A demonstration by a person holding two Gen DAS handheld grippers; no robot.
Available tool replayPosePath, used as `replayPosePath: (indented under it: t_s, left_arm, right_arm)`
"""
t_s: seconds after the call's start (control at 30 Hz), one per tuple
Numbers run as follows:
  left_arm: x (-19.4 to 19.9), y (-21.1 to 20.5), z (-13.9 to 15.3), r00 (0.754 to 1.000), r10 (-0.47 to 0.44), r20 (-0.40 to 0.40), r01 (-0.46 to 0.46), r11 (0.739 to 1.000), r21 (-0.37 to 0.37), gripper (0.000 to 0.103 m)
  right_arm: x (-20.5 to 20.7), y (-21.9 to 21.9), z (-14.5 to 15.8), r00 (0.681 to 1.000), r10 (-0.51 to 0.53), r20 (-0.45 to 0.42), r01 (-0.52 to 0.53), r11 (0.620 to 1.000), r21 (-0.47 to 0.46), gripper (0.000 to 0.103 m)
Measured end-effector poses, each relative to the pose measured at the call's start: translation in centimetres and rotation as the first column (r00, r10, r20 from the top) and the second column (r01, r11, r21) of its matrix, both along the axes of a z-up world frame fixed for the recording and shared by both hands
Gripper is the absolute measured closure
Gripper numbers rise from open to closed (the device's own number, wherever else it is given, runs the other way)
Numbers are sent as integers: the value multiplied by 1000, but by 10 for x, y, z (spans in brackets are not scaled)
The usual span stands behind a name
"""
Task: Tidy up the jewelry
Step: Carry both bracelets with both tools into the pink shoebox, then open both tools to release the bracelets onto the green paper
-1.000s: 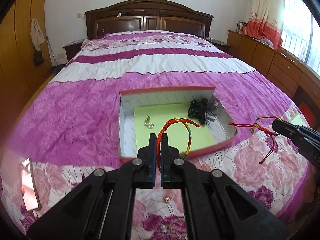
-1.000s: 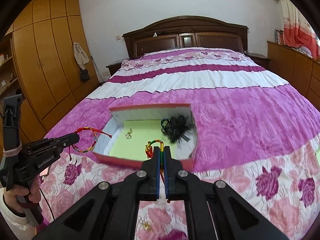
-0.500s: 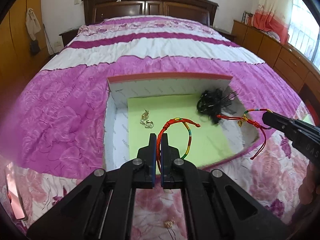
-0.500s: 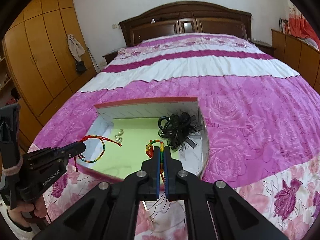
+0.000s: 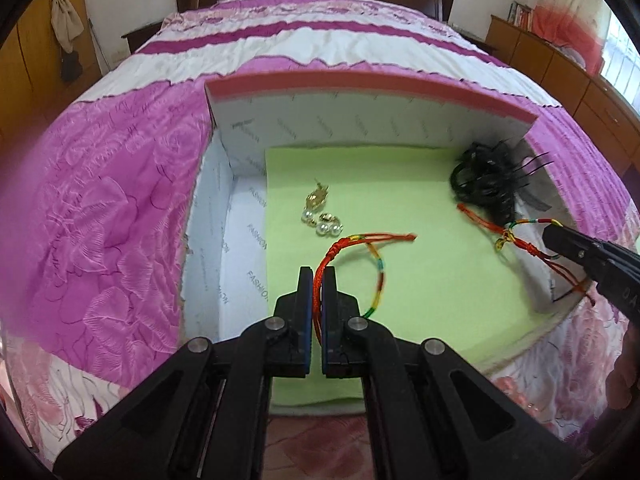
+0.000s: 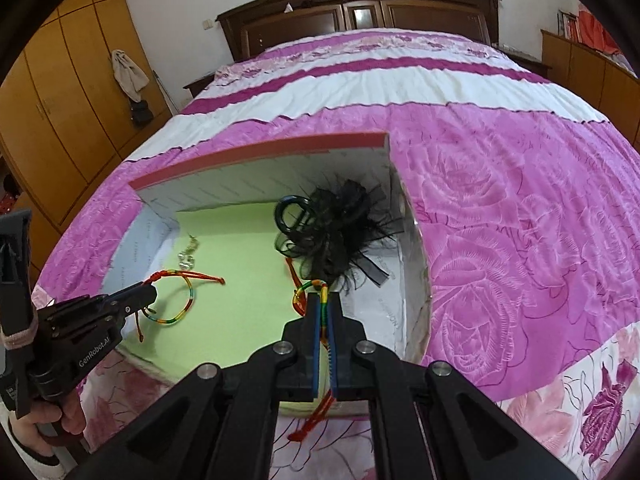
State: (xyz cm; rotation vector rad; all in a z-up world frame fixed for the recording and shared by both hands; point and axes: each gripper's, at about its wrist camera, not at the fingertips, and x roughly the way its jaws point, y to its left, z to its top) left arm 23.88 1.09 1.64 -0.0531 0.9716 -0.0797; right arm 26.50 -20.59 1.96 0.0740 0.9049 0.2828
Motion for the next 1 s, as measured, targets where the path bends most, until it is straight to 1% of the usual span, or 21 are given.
replayPosePath:
  t_s: [0.13,0.23,0.3,0.37,0.53,0.7,1.0]
  left_arm:
    - [3,2,-9,1000,13,-27,-14,1000,-8,103]
    - [2,2,-9,1000,18,-20,-18,1000,-10,103]
    - [1,1,-8,1000,16,-22,-17,1000,-14,103]
    - [2,1,-8,999,17,-27,-18,1000,-21,103]
    - [-4,4,2,1000,14,-13,-15,999,-30,101]
    - [-15,7,19,1000,10,16,-9,999,-43,98]
    - [-48,5,53,998,-10,68,13,999,-35,94]
  right_arm:
    - [5,-3,-7,1000,-9,-21,9,1000,6,98]
    - [7,-5,-9,1000,-19,-25,19,1000,17,98]
    - [7,-5,-8,999,-25,-24,26,1000,16,96]
    - [7,-6,-7,999,-33,-21,33,999,15,85]
    - [1,-10,3,999,-37,5,37,999,40,75]
    - [-11,-13,20,998,-38,41,35,997,66,75]
    - [-47,-13,54,995,-35,89,27,996,88,74]
